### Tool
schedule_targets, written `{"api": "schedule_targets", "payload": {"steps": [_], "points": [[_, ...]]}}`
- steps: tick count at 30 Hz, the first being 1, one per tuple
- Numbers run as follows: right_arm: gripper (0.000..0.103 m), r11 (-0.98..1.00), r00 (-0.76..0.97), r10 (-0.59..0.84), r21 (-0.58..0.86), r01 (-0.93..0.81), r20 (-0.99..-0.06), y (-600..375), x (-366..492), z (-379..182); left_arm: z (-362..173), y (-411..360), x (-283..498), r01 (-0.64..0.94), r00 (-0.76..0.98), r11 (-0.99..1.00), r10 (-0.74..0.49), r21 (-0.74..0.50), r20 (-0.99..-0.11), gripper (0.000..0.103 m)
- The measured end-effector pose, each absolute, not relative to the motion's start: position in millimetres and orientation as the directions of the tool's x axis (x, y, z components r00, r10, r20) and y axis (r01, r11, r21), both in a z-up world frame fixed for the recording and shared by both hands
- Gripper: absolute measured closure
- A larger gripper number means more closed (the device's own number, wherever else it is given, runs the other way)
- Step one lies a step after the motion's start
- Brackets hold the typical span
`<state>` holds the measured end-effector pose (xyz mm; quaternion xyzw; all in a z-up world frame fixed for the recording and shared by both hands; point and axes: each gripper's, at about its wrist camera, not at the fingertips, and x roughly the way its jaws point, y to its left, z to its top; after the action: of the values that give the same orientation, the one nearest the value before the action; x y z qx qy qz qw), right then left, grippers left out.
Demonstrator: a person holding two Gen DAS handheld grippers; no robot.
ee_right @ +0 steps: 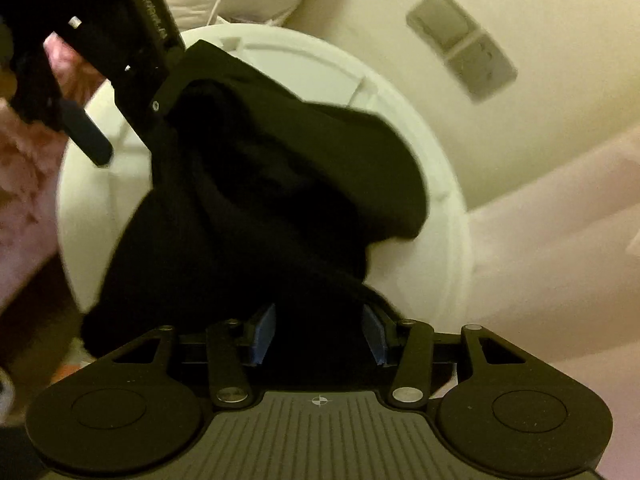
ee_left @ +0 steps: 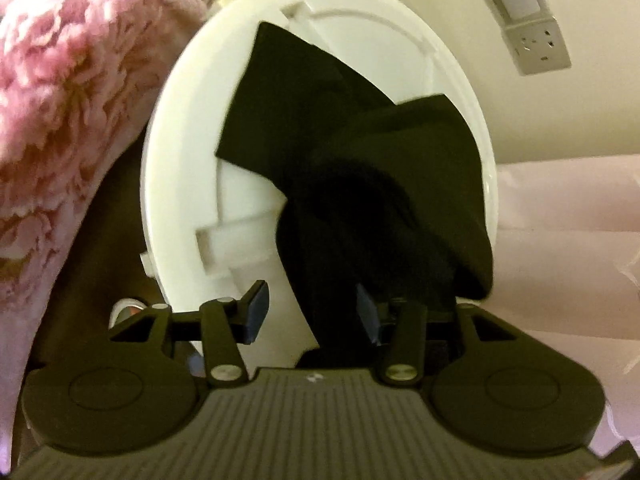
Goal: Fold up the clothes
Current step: 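Grasp the black garment with the left gripper while the right gripper grasps it too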
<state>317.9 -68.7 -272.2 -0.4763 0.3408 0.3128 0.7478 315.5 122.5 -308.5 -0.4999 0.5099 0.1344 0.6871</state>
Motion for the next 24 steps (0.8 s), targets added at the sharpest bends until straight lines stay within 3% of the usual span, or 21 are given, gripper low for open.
{"api": "schedule_targets", "payload": {"steps": [5, 20, 21, 24], "points": [[0.055, 0.389, 0.573, 0.218, -0.468, -0.793, -0.79, -65.4, 325.8, -252.6, -312.2, 125.9, 316.6, -0.708, 0.45, 0.449, -0.309, -0.546, -0.838, 0.06], [0.055, 0.168, 0.542, 0.185, -0.517, -0.839, -0.819, -58.2, 317.3, -286.0, -345.7, 128.8, 322.2, -0.778, 0.455, 0.315, -0.315, -0.544, -0.833, 0.059], [0.055, 0.153, 0.541, 0.183, -0.519, -0.841, -0.821, -57.7, 316.7, -288.2, -348.4, 128.3, 322.7, -0.78, 0.463, 0.3, -0.314, -0.55, -0.829, 0.06], [0.056, 0.147, 0.531, 0.189, -0.511, -0.847, -0.826, -56.6, 317.6, -294.6, -349.4, 126.6, 323.8, -0.77, 0.483, 0.296, -0.309, -0.565, -0.82, 0.077]]}}
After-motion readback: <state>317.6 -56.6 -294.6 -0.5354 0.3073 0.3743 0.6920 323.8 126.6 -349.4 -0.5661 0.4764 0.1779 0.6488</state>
